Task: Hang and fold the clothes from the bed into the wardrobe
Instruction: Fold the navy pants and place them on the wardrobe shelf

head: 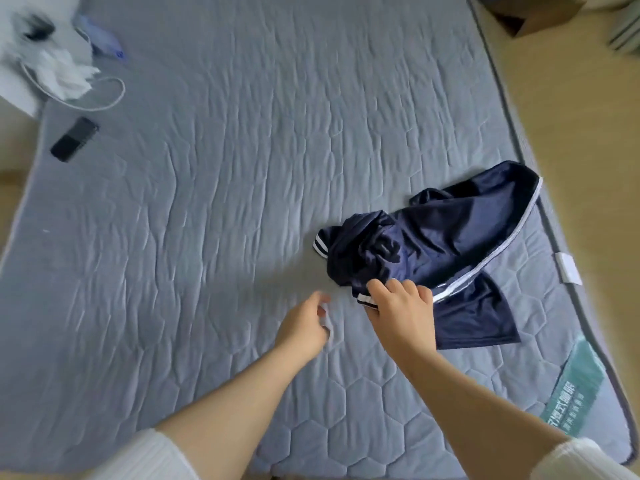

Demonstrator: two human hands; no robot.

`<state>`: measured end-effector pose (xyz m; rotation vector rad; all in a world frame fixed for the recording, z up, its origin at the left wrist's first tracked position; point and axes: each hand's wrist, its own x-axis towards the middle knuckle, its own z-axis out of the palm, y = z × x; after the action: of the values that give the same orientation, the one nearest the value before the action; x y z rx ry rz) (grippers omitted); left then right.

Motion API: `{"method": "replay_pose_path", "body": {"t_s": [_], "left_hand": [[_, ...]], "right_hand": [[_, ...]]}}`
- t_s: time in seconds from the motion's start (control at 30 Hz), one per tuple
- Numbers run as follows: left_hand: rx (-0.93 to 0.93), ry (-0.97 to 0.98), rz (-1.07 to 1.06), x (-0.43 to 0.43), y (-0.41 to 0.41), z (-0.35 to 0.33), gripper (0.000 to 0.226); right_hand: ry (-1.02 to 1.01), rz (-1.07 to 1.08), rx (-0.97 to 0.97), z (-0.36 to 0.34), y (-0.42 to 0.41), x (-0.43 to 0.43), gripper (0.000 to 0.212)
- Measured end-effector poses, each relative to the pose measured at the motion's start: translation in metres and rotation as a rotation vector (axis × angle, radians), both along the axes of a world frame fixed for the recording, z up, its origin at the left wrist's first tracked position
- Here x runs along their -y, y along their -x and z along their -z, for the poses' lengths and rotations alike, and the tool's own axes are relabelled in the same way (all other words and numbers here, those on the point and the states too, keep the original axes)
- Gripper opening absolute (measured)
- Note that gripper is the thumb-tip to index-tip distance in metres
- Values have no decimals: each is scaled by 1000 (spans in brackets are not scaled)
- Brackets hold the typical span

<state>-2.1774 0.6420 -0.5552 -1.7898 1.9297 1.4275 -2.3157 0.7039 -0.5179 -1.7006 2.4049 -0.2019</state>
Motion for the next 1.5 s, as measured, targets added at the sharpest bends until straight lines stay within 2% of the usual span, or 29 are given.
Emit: {"method": "replay_pose_path", "body": {"t_s": [0.13,0.23,0.3,0.4,0.43,0.63,0.73,0.87,0.93,1.0,1.1,1.2,1.27,1.37,1.5], "left_hand": [[-76,108,-32,35,-24,-58,64],[-106,236,89,61,-32,-106,78],[-141,282,142,74,-32,-143,70],[-152,348,176,88,-29,-198,16],[-136,360,182,91,-30,-215,6],[-315,418,43,110,-37,-297,14],[-397,506,-15,124,-29,-352,20],[-509,686,-86,140,-29,-440,22],[-563,788,-126,144,-33,-488,22],[-604,887,-142,145,-38,-534,21],[-687,1010,-120,136,-45,-601,18],[-783,1114,-67,117,-49,-658,13],[-838,1160,9,102,-52,-685,16],[-855,1204,85,87,-57,-701,13],[-790,1197,106,85,-63,-690,17]], "right_hand": [[137,-103,-74,-71,-20,33,37],[243,-195,-107,-124,-31,53,35],[306,-244,-93,-157,-37,63,35],[383,-249,-18,-202,-40,77,26],[407,-238,14,-217,-41,83,20],[616,-205,131,-313,-38,115,19],[729,-145,173,-363,-39,124,20],[881,-78,319,-427,-44,130,15],[940,-57,424,-458,-45,131,21],[990,-47,620,-489,-48,129,26],[1063,-96,968,-537,-54,120,20],[1080,-241,1301,-586,-58,111,11],[1058,-383,1450,-609,-61,106,10],[993,-437,1500,-622,-71,102,13],[1012,-282,1378,-613,-82,103,15]]}}
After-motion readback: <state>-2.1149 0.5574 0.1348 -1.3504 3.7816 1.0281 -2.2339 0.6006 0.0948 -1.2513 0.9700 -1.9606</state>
